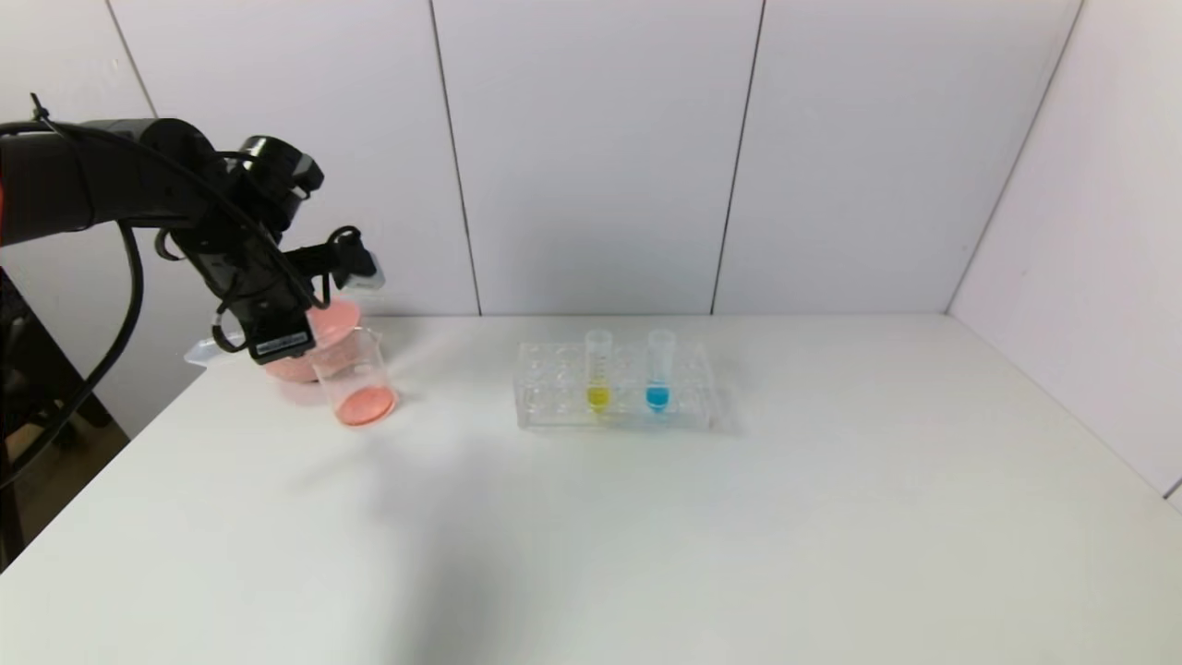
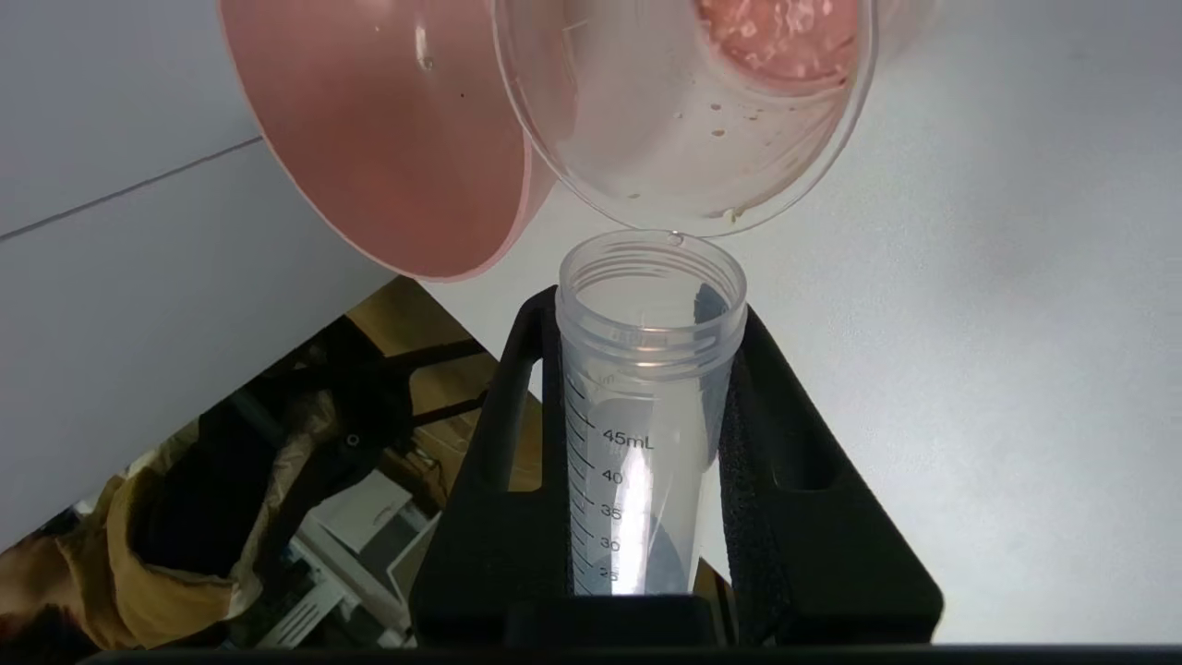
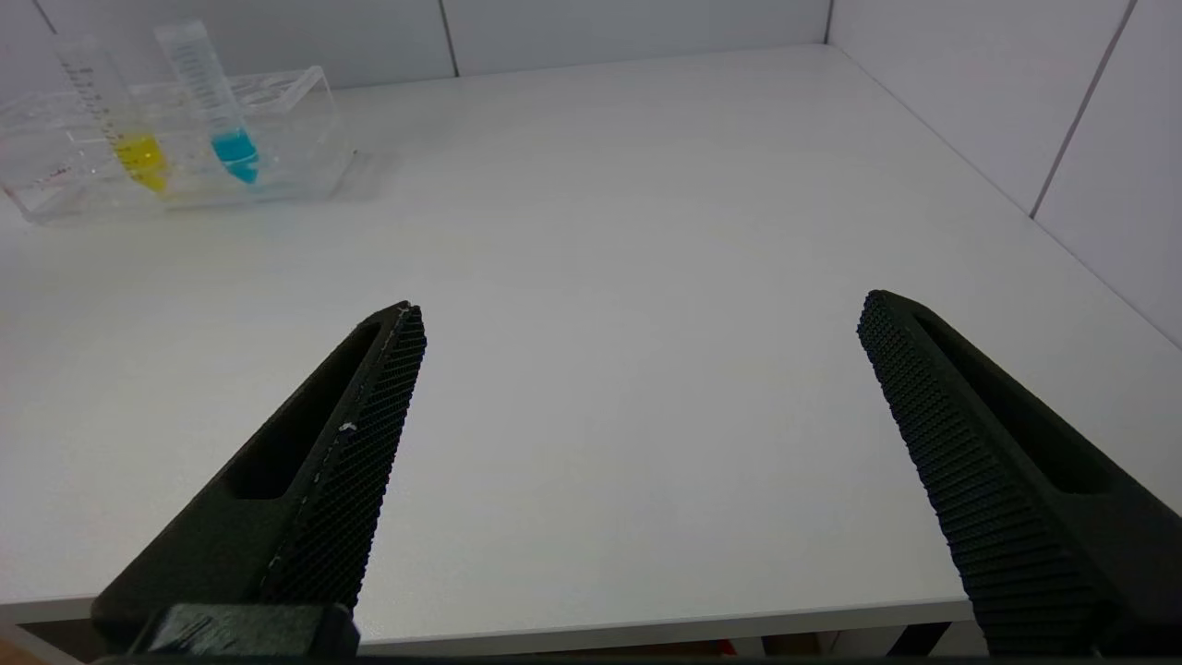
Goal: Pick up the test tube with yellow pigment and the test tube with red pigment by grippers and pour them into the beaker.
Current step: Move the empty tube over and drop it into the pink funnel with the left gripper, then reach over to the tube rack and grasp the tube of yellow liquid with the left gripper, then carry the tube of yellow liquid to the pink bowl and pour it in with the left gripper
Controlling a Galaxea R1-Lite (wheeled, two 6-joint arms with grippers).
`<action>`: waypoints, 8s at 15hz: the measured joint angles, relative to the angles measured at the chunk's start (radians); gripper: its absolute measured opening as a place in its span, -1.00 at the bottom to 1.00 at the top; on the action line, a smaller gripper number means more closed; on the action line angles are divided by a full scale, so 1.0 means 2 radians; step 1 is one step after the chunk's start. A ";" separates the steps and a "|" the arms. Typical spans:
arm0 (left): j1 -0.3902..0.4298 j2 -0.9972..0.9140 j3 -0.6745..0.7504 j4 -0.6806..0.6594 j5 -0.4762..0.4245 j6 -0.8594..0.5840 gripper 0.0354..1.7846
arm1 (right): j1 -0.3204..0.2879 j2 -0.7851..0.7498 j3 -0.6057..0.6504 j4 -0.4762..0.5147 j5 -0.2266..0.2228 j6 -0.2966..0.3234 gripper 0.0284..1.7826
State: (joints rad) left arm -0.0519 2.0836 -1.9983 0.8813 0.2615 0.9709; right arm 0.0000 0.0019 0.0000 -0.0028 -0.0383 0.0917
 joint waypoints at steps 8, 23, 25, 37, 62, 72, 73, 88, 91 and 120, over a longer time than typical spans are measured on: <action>0.075 -0.073 0.041 -0.096 -0.148 -0.249 -0.51 | 0.000 0.000 0.000 0.000 0.000 0.000 0.92; 0.086 -0.097 0.475 -0.913 0.021 -0.524 -0.51 | 0.000 0.000 0.000 0.000 0.000 0.000 0.92; 0.078 -0.063 0.476 -0.942 0.026 -0.533 -0.51 | 0.000 0.000 0.000 0.000 0.000 0.000 0.92; 0.065 0.044 0.470 -1.008 0.027 -0.550 -0.13 | 0.000 0.000 0.000 0.000 0.000 0.000 0.92; -0.267 -0.321 0.742 -0.814 -0.150 -0.554 0.98 | 0.000 0.000 0.000 0.000 0.000 0.000 0.92; -0.421 -0.050 0.567 -0.940 0.242 -0.553 0.98 | 0.000 0.000 0.000 0.000 0.000 0.000 0.92; -0.422 -0.028 0.547 -0.949 0.249 -0.551 0.98 | 0.000 0.000 0.000 0.000 0.000 0.000 0.92; -0.353 0.128 0.373 -0.983 0.206 -0.505 0.98 | 0.000 0.000 0.000 0.000 0.000 0.000 0.92; -0.350 0.134 0.363 -0.983 0.206 -0.505 0.93 | 0.000 0.000 0.000 0.000 0.000 0.000 0.92; -0.350 0.065 0.318 -0.965 0.202 -0.430 -0.52 | 0.000 0.000 0.000 0.000 0.000 0.000 0.92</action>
State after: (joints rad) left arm -0.7523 2.2134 -1.3623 -1.0481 0.6653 0.1104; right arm 0.0000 0.0017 0.0000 -0.0032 -0.0383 0.0917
